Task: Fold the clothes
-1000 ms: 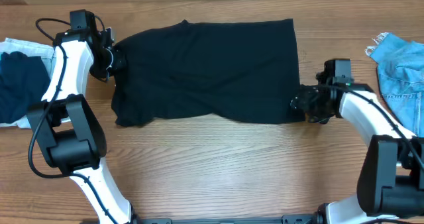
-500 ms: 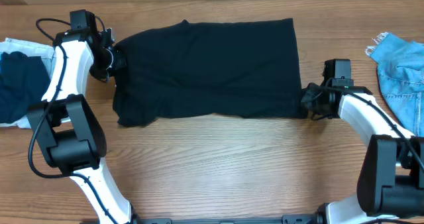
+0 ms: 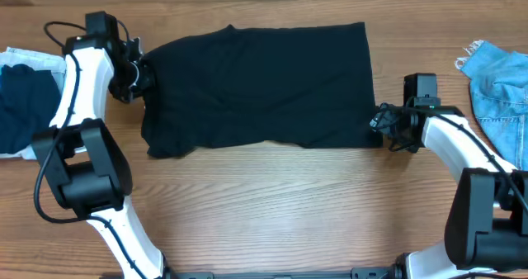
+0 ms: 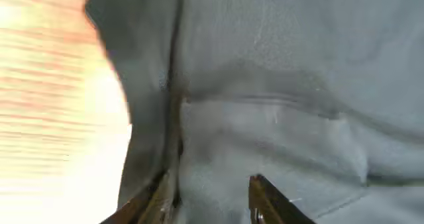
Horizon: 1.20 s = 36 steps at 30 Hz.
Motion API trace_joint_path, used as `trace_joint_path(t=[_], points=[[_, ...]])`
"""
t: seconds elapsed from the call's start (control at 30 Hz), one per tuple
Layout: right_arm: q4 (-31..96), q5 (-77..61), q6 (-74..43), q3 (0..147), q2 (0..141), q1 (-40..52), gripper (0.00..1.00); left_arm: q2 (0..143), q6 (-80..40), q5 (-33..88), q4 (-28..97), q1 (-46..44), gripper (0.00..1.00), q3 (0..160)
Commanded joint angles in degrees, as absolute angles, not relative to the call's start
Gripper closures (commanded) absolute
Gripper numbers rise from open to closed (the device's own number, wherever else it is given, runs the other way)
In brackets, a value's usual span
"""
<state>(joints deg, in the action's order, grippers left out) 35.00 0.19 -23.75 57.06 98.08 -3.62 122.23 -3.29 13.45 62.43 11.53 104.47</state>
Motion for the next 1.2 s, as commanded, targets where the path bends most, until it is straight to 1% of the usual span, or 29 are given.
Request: trace_joint_path(t=[0.0, 0.07, 0.13, 0.2, 0.27, 0.3, 0.37, 0.47, 0.53, 0.57, 0.63, 0.67, 0.73, 0.77, 0.83, 0.93, 1.0, 1.07, 1.17], points=[[37.89, -3.22, -23.57, 62.52, 95.61, -3.51, 0.22, 121.69, -1.28, 13.41, 71.85, 14.02, 0.52, 117.03], [40.49, -6.04, -23.29, 64.4, 94.61, -3.51, 0.21, 121.69, -1.3, 13.61, 79.4, 14.13, 0.5, 122.87], [42.35, -10.07, -21.17, 65.54, 93.89, -3.51, 0.21, 121.69, -1.28, 13.34, 85.73, 13.45, 0.5, 126.69], [44.21, -13.37, -19.18, 66.24, 93.45, -3.51, 0.21, 121.69, -2.2, 13.87, 90.48, 12.71, 0.53, 128.18], [46.54, -14.94, -18.57, 66.52, 93.21, -3.51, 0.21, 121.69, -3.2, 15.03, 95.09, 11.92, 0.61, 128.03], [47.59, -15.86, -17.58, 66.52, 93.19, -3.51, 0.21, 121.69, -4.01, 15.07, 96.57, 11.44, 0.62, 127.59], [49.34, -16.58, -17.04, 66.5, 93.19, -3.51, 0.21, 121.69, -4.43, 15.03, 96.82, 9.89, 0.59, 126.41], [51.22, -18.31, -16.05, 66.5, 93.19, -3.51, 0.21, 121.71, -7.68, 12.27, 92.51, 7.57, 0.53, 121.8], [51.57, -19.07, -16.01, 66.5, 93.19, -3.51, 0.21, 121.71, -11.38, 12.03, 87.66, 7.05, 0.52, 116.09], [51.66, -19.18, -16.01, 66.5, 93.19, -3.51, 0.21, 121.71, -13.52, 12.23, 85.76, 7.03, 0.57, 113.14], [51.75, -19.2, -16.03, 66.5, 93.19, -3.51, 0.21, 121.71, -16.62, 14.28, 82.19, 7.03, 0.7, 106.78], [51.75, -19.2, -16.03, 66.5, 93.21, -3.51, 0.2, 121.71, -17.91, 16.43, 79.75, 6.81, 0.81, 102.04], [51.72, -19.2, -16.03, 66.5, 93.21, -3.51, 0.2, 121.71, -19.44, 16.6, 76.93, 6.2, 0.87, 97.43], [51.7, -19.2, -16.05, 66.5, 93.21, -3.51, 0.2, 121.71, -19.57, 16.58, 75.42, 5.82, 0.89, 95.72], [51.64, -19.2, -16.05, 66.5, 93.21, -3.51, 0.2, 121.71, -19.57, 16.29, 72.47, 5.41, 0.88, 93.43], [51.24, -19.2, -16.05, 66.5, 93.21, -3.51, 0.2, 121.71, -19.99, 14.15, 66.06, 5.48, 0.81, 90.02], [51.18, -19.2, -16.05, 66.5, 93.21, -3.51, 0.2, 121.73, -20.23, 13.04, 59.46, 5.74, 0.76, 86.98], [51.2, -19.2, -16.05, 66.5, 93.21, -3.51, 0.2, 121.78, -20.51, 12.05, 53.93, 6.02, 0.76, 84.75], [51.2, -19.18, -16.05, 66.5, 93.23, -3.51, 0.2, 121.78, -22.37, 7.16, 51.88, 6.92, 0.75, 84.31]])
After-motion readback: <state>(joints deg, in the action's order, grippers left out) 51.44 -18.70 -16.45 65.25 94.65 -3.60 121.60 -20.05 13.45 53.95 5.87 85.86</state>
